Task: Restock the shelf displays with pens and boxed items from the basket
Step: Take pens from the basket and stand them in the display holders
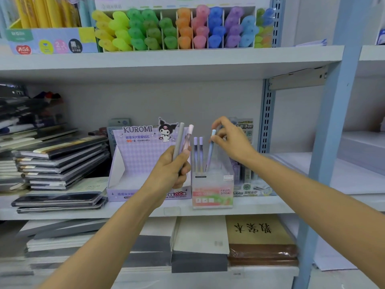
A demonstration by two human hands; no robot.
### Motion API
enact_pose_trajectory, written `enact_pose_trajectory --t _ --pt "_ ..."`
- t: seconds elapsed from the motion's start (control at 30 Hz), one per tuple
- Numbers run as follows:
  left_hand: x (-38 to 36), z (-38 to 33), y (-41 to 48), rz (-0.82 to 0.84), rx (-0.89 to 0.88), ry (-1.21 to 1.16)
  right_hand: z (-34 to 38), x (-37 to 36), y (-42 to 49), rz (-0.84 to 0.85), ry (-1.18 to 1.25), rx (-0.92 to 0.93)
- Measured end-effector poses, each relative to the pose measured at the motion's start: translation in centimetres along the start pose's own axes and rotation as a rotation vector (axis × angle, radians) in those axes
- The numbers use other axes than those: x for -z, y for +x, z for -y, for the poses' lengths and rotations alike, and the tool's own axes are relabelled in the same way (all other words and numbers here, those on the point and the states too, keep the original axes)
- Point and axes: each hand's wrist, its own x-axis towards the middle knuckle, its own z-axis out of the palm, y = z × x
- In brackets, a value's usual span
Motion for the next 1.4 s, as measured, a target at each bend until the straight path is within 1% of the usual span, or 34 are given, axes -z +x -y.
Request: enact_pose_trajectory --t 0.1,0.2,0.3,0.33,0.4,0.47,0.5,0.6,0.67,0.73,0.83,0.87,0.93,1.0,1.07,1.2,1.27,1.4 --pt "-0.1 -0.1 -0.1 0.001 0.0 0.005 -0.5 -0.6 0.4 -0.053 -0.052 0.025" --pt "0.0 0.0 -0.2 0.006 0.005 0.028 -0.8 -1.1 0.6 -0.006 -0.185 -0.005" --pt "0.0 0.0 -0.3 0.026 -0.01 0.047 -0.3 -0.6 0.4 0.011 -0.185 0.028" --pt "-0.1 0.0 -0.3 0.03 -0.015 0.048 0.1 -0.2 0.2 -0.007 -0.126 0.052" --pt "-0.3 -0.1 -0.3 0.04 -0.02 0.048 1.3 0.5 -0.3 -0.022 0.135 0.07" --pt "-0.5 -0.2 -0.2 0.06 -0.017 0.052 2.5 1.2 -0.8 0.048 0.397 0.059" --pt "-0.7 -0.2 -0.2 0.07 -0.013 0.06 3.0 1.4 -0.9 0.102 0.453 0.054" --pt "-1.1 -0.4 -0.1 0.1 -0.02 0.12 3.9 1.9 -1.3 0.226 0.493 0.067" --pt "-1.1 -0.4 -0.2 0.11 -0.027 0.169 3.9 2.1 -1.5 0.237 0.516 0.08" --pt "-0.8 -0.5 -0.3 0.11 -0.027 0.196 3.9 2.5 -1.6 0.174 0.578 0.072" --pt "-0.3 -0.8 -0.4 0.08 -0.021 0.199 4.0 3.4 -1.5 -0.013 0.703 0.006" --pt "-0.2 -0.9 -0.4 0.06 -0.019 0.186 3.9 3.7 -1.5 -0.053 0.728 -0.022" --pt "0.0 -1.1 -0.4 -0.007 -0.005 0.139 3.7 4.0 -1.6 -0.059 0.763 -0.059" --pt "0.0 -1.3 -0.4 -0.071 0.026 0.086 3.4 4.0 -2.0 -0.017 0.78 -0.072" --pt "-0.1 -1.2 -0.4 -0.101 0.058 0.049 3.2 3.8 -2.4 0.002 0.788 -0.089" --pt "-0.1 -1.3 -0.1 -0.182 0.092 -0.089 2.7 4.1 -2.5 -0.057 0.825 -0.125" --pt "0.1 -1.6 -0.1 -0.217 0.065 -0.166 2.4 4.1 -2.7 0.007 0.797 -0.118" --pt "-0.2 -2.1 0.0 -0.259 0.018 -0.336 1.9 3.5 -3.6 0.29 0.61 -0.063"
